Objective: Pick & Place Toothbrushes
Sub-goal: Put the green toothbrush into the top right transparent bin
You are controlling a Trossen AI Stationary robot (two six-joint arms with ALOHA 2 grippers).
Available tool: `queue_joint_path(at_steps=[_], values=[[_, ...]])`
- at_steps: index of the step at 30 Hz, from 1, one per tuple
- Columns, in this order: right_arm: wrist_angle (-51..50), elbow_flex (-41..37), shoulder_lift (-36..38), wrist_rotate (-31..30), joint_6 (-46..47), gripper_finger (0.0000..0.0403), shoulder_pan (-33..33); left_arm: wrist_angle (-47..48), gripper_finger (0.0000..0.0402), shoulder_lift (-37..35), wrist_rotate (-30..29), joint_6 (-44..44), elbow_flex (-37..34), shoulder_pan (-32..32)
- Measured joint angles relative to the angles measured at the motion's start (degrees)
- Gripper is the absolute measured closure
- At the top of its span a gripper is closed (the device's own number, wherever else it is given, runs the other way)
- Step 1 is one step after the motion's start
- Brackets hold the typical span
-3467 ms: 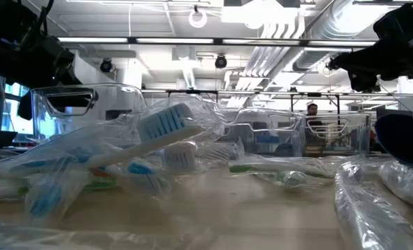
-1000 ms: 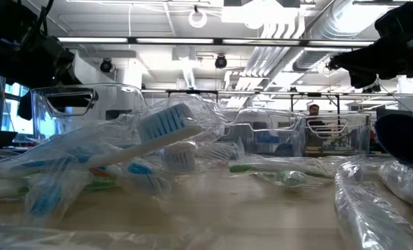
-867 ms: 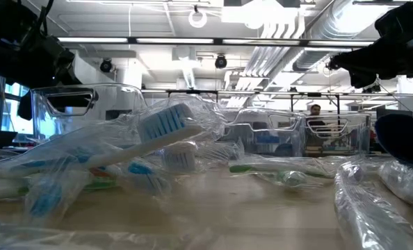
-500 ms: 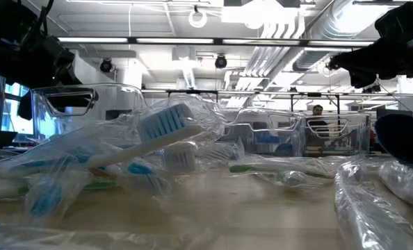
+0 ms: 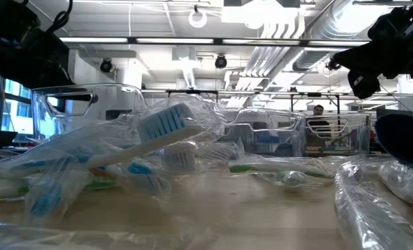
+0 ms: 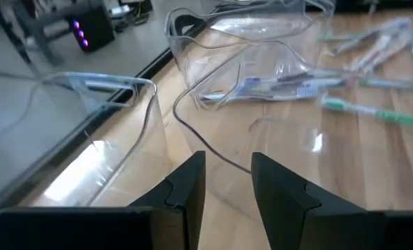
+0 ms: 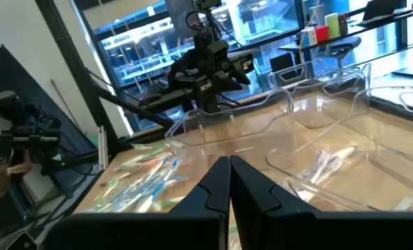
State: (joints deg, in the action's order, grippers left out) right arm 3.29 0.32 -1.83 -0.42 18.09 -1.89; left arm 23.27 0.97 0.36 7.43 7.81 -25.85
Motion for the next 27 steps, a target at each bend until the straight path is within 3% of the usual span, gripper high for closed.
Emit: queue_joint_path(at_steps=[14,20,27], values=[[-0.02,-0.02,0.0,0.88,0.85,0.0401,0.0,-0.29,0.0288,0.02,0.13,-0.58,0.0,0.0],[-0.04,-0.02,0.0,7.8,3.89,0.0401,0.02,-0.36,0.0288,0.01,0.47,-0.39,0.0,0.0],[-0.04,-0.02,0.0,7.87,2.69,0.04,0.01,-2.55,0.0288,0.0,1.11,0.31,-0.13,-0.02]])
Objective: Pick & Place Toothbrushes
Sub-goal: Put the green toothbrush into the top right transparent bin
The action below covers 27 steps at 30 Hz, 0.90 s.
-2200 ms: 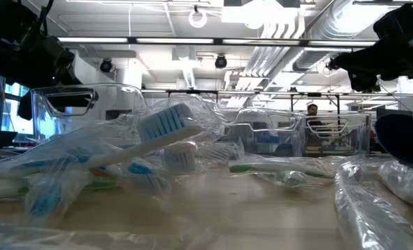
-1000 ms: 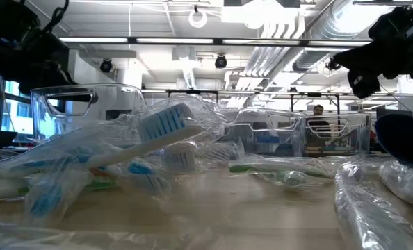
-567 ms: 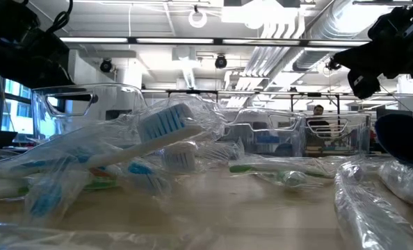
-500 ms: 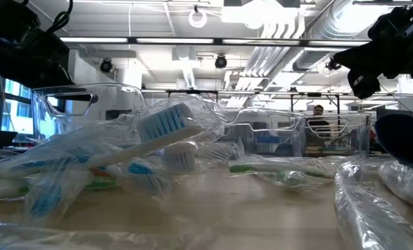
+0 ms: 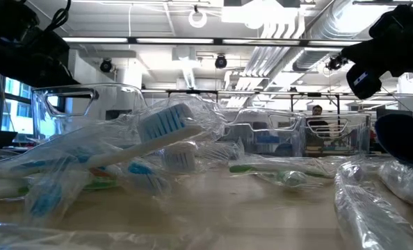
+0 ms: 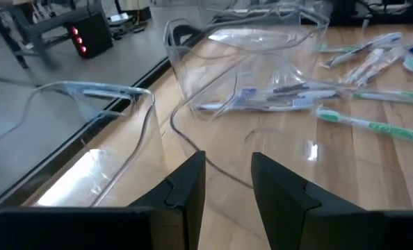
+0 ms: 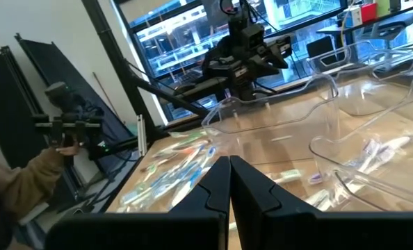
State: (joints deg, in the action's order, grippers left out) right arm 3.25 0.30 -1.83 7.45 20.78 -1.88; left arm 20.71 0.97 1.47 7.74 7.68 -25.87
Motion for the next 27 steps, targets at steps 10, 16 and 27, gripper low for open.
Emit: queue_joint_path(at_steps=[10,16,27], values=[[0.0,0.01,0.0,-0.01,-0.02,0.04,0.01,-3.84,0.0288,0.0,4.43,4.48,-0.09,0.02],[0.0,0.0,0.0,0.0,-0.04,0.04,-0.01,-4.24,0.0288,0.0,8.58,4.46,-0.09,0.01],[0.0,0.01,0.0,0.19,-0.04,0.04,0.0,-4.29,0.0335,0.0,8.23,5.95,0.02,0.02]])
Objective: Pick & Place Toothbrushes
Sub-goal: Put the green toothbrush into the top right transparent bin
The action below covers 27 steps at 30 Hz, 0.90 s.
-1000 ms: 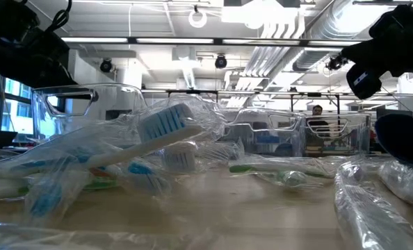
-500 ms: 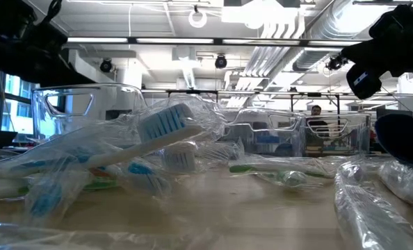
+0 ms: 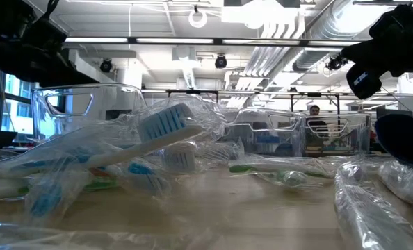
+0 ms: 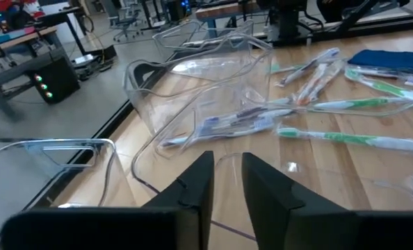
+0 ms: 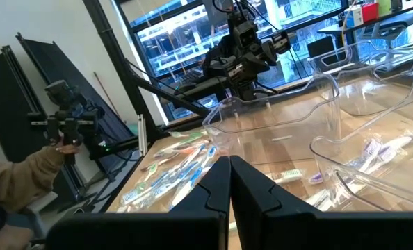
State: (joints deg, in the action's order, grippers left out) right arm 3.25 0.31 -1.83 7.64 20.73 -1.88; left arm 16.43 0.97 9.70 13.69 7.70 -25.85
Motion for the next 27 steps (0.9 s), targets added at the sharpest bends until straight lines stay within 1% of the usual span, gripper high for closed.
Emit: queue_joint_path(at_steps=[4,9,12,14,17,21,24,27], values=[[0.0,-0.01,0.0,0.0,0.0,0.04,-0.01,0.0,0.0352,0.0,-0.62,0.0,0.0,0.0],[1.14,-0.01,0.0,-0.1,-1.31,0.04,0.01,0.0,0.0355,0.0,-0.78,3.02,0.02,0.0],[4.34,0.01,0.0,-1.1,-0.48,0.04,0.01,0.0,0.0355,0.0,-0.78,3.12,0.1,-0.01],[5.74,0.09,0.02,-2.66,0.82,0.04,-0.01,0.0,0.0355,0.0,-0.78,3.27,0.11,-0.01],[3.58,1.01,-0.19,-5.26,0.0,0.04,0.08,0.0,0.0355,0.0,-0.78,4.81,0.11,0.0],[3.31,3.3,-2.18,-10.43,-0.39,0.04,0.1,0.0,0.0355,0.0,-0.78,5.55,0.11,-0.01],[0.64,5.77,-5.25,-14.55,0.19,0.04,0.12,0.03,0.0355,0.0,-0.78,5.55,0.11,0.0],[-5.62,9.0,-9.4,-19.2,2.48,0.04,0.1,0.07,0.0355,0.0,-0.78,5.55,0.11,0.0]])
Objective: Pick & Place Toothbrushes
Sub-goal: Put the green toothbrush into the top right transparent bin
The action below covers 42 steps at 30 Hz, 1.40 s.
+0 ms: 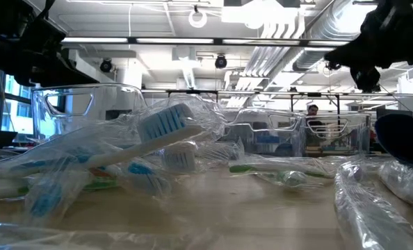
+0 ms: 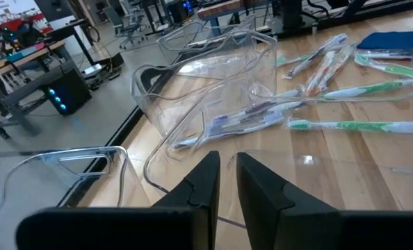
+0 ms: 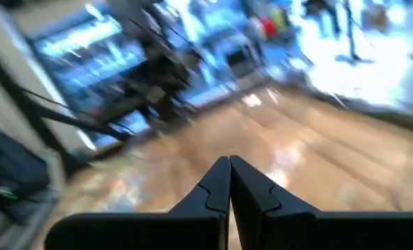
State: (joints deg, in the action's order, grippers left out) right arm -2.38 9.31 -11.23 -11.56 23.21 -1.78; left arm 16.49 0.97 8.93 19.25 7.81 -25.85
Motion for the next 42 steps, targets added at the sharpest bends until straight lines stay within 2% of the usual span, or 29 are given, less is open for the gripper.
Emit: queue_joint_path(at_steps=[6,13,18,24,34,39,42], values=[[-6.54,7.9,-11.79,-4.2,3.86,0.04,1.24,0.02,0.0355,0.0,0.02,0.0,0.0,-0.01],[-14.0,19.75,-24.93,-11.55,4.75,0.0401,6.77,0.11,0.0355,0.0,0.02,0.0,0.0,0.0],[-22.43,27.05,-31.27,-18.19,11.48,0.0401,11.15,0.15,0.0355,0.0,0.02,0.0,0.0,-0.02],[-35.07,34.03,-37.91,-22.66,22.03,0.0401,16.12,0.17,0.0355,0.0,0.04,0.0,0.0,-0.01],[-43.08,38.37,-44.71,-22.11,33.02,0.0401,19.13,0.42,0.0355,0.01,0.04,-0.02,0.0,0.0],[-48.72,38.37,-46.48,-18.58,43.35,0.0401,18.7,0.77,0.0355,0.02,0.04,-0.02,0.0,0.0],[-49.12,38.37,-47.64,-14.46,44.55,0.0401,18.64,1.76,0.0355,0.02,0.04,-0.02,0.0,-0.01]])
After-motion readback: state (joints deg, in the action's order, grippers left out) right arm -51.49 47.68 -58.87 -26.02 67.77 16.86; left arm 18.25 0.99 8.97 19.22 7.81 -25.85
